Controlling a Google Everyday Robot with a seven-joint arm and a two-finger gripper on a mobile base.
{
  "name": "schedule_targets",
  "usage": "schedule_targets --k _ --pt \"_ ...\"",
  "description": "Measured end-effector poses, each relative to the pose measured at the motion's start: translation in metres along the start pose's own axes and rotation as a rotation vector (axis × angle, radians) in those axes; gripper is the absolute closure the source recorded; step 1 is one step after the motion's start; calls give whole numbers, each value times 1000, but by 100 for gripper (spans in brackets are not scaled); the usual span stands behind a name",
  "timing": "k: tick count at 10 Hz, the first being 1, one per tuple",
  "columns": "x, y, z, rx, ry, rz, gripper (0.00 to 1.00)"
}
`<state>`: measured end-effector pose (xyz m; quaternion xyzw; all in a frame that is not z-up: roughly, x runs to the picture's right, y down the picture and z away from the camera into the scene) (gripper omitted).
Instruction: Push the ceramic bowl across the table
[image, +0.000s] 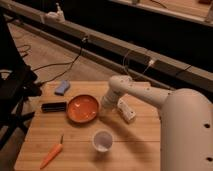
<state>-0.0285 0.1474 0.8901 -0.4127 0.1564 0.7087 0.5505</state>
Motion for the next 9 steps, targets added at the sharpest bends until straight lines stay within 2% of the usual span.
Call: schedule_targets --k 4,6,8,9 --pt "1 64 22 -53 51 -131 100" --pt "4 90 30 -56 64 -205 100" --pt "3 90 29 -55 61 -207 98" --pt "3 90 28 -55 60 -207 88"
